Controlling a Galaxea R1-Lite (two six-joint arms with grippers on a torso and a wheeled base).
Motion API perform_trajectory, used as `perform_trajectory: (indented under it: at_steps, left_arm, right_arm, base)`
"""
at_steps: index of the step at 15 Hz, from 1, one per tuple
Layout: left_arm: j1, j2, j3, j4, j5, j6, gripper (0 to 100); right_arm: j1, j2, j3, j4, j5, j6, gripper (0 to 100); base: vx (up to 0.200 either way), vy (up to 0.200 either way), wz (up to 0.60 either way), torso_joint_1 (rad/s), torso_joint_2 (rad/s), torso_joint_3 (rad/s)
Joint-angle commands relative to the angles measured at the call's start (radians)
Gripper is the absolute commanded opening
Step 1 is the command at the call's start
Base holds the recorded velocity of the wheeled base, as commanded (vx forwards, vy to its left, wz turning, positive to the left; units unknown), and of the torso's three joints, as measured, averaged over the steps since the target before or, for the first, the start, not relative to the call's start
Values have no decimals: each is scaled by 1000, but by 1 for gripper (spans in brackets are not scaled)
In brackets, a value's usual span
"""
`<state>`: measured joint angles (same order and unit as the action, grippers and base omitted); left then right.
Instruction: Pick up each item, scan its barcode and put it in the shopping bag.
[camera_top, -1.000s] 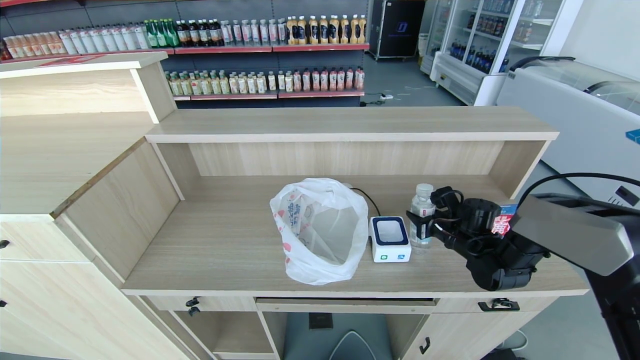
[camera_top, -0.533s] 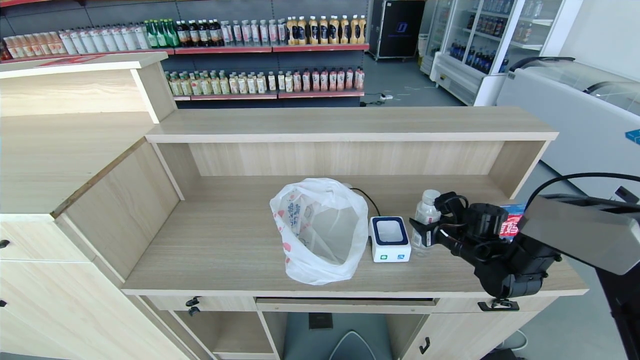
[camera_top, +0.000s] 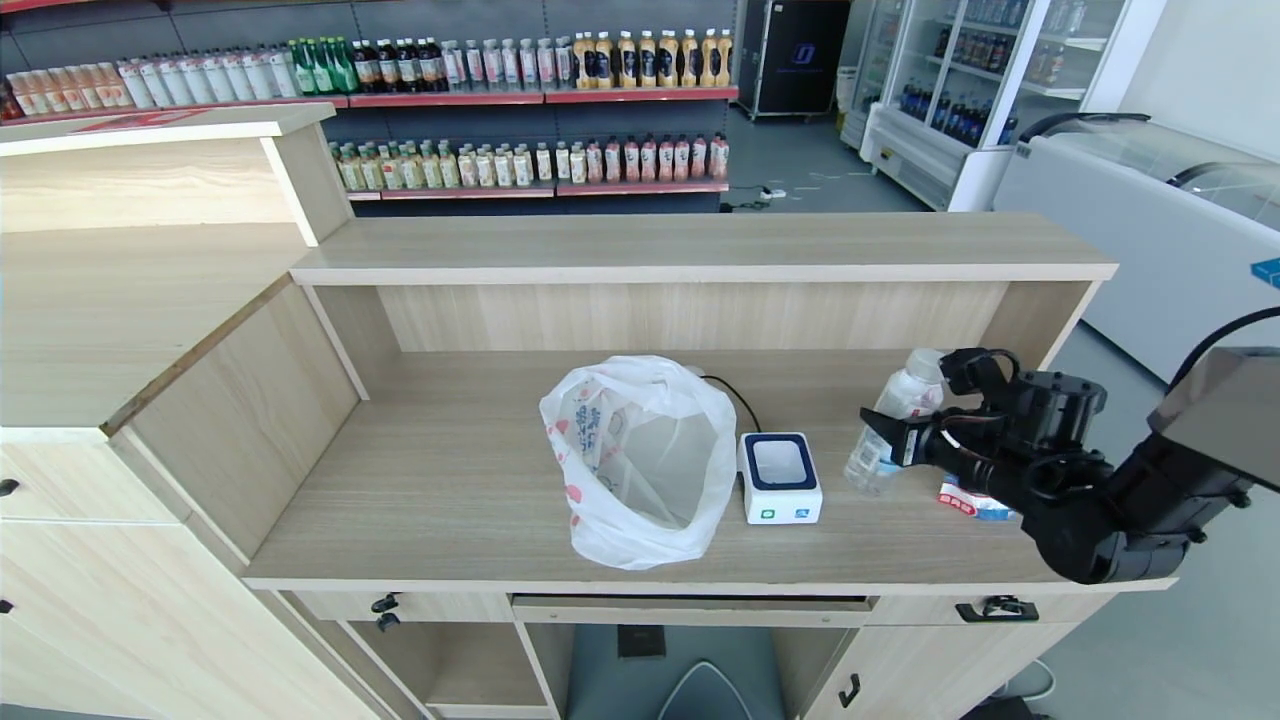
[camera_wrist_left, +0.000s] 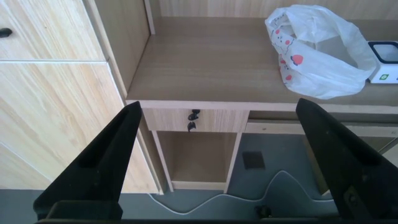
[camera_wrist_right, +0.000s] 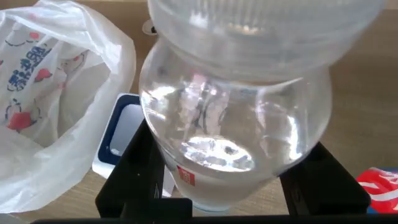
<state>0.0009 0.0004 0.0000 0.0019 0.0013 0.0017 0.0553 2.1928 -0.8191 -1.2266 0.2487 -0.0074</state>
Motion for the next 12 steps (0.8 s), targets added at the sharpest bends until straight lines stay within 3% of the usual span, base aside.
perform_trajectory:
  at_steps: [1, 4, 8, 10, 12]
  left_arm:
    - [1, 0, 0, 0, 0, 0, 100]
    - [1, 0, 0, 1, 0, 0, 100]
    - [1, 0, 0, 1, 0, 0, 100]
    - [1, 0, 0, 1, 0, 0, 100]
    - [1, 0, 0, 1, 0, 0, 100]
  right_arm:
    - [-38, -254, 35, 105, 139, 133, 0]
    - [-52, -525, 43, 294, 380, 337, 0]
    - [-23, -812, 132, 294, 639, 623, 0]
    - [8, -900, 158, 294, 712, 701, 0]
    - [95, -979, 170, 299, 728, 784, 0]
  base:
    - [0, 0, 0, 0, 0, 0]
    - [0, 0, 0, 0, 0, 0]
    - [0, 0, 0, 0, 0, 0]
    - [0, 0, 0, 0, 0, 0]
    - [0, 0, 0, 0, 0, 0]
